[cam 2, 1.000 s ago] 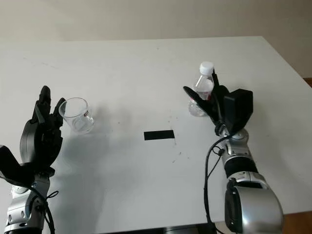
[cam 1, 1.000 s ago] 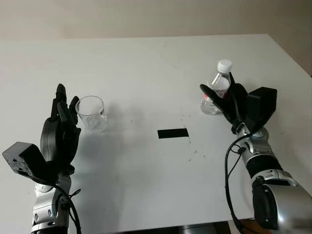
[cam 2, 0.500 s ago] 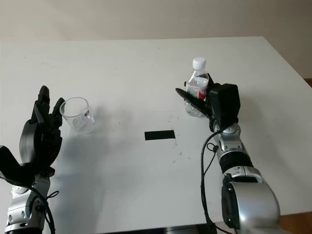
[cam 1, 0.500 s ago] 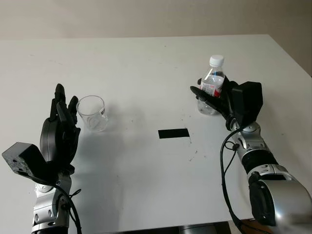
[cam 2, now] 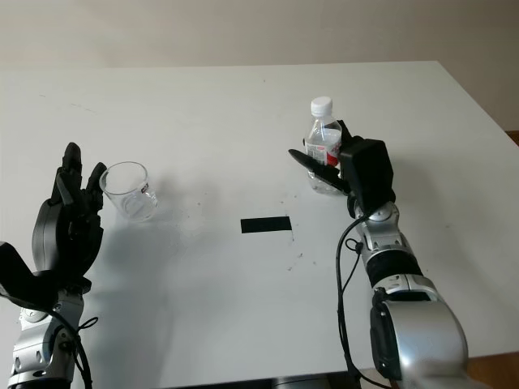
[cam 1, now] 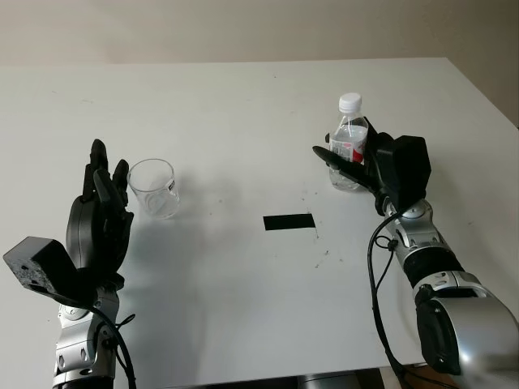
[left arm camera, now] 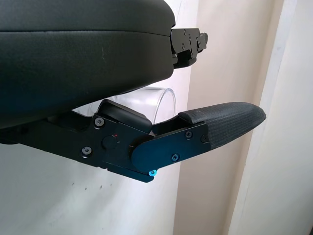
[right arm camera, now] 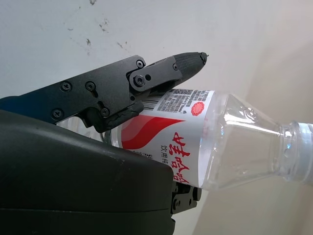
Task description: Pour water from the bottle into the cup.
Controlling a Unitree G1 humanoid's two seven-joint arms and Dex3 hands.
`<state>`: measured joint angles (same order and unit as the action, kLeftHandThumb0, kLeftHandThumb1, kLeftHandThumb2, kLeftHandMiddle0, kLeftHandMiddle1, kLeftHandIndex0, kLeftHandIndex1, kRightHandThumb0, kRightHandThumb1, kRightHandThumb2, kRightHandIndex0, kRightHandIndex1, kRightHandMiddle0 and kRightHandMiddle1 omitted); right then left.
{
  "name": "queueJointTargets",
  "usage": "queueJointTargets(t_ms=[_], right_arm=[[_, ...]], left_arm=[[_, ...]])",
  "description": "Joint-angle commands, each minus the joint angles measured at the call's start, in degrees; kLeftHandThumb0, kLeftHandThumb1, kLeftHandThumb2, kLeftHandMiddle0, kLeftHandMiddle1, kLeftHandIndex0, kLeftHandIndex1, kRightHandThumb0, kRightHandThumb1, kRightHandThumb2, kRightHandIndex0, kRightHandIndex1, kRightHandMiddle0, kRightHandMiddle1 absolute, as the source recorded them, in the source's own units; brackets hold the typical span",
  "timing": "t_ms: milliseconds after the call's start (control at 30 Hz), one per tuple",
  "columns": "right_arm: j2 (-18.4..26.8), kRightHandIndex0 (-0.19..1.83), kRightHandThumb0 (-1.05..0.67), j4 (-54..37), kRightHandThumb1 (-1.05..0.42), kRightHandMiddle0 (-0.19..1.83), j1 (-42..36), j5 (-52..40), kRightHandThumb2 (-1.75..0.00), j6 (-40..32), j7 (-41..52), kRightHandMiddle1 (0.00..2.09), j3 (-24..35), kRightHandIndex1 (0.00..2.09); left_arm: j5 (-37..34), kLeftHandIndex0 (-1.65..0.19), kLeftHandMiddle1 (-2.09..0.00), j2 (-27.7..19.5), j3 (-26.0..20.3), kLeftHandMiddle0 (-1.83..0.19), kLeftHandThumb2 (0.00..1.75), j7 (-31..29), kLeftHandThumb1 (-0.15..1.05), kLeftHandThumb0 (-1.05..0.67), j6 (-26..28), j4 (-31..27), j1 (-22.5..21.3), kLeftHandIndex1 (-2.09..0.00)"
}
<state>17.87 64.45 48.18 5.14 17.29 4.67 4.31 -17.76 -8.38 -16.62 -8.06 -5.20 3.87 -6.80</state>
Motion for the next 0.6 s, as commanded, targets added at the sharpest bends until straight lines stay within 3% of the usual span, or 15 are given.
queueJointTargets(t_ms=[0,167,300,567], right_arm=[[-0.4,1.07,-0.22,1.0,-1.05,0.92,2.6,2.2,-0.25,2.0,-1.2,2.09,-2.0,2.09],[-1.5,1.06,-0.22,3.4,-1.05,0.97,8.0,6.6,-0.22,3.7,-3.3,2.09,-5.9,2.09],[-3.4,0.93,-0.17,5.5,-1.05,0.95,13.0,9.0,-0.2,2.3,-4.1,2.09,-8.3,2.09],[-6.6,0.89,-0.19,8.0,-1.05,0.93,19.9,12.9,-0.17,-0.9,-4.9,2.09,-12.2,2.09]], left_arm=[[0.2,0.09,-0.39,0.3,0.3,0.19,0.74,0.1,1.05,-0.9,0.0,-0.2,-0.3,0.0],[0.3,0.09,-0.41,0.4,0.5,0.19,0.75,-0.2,1.05,-0.89,-0.7,0.1,-0.4,0.0],[0.4,0.11,-0.37,0.4,0.5,0.19,0.74,-0.3,1.05,-0.9,-1.3,0.3,-0.5,0.0],[0.4,0.12,-0.34,0.6,0.7,0.19,0.74,-0.1,1.05,-0.91,-2.1,0.8,-0.6,0.0]])
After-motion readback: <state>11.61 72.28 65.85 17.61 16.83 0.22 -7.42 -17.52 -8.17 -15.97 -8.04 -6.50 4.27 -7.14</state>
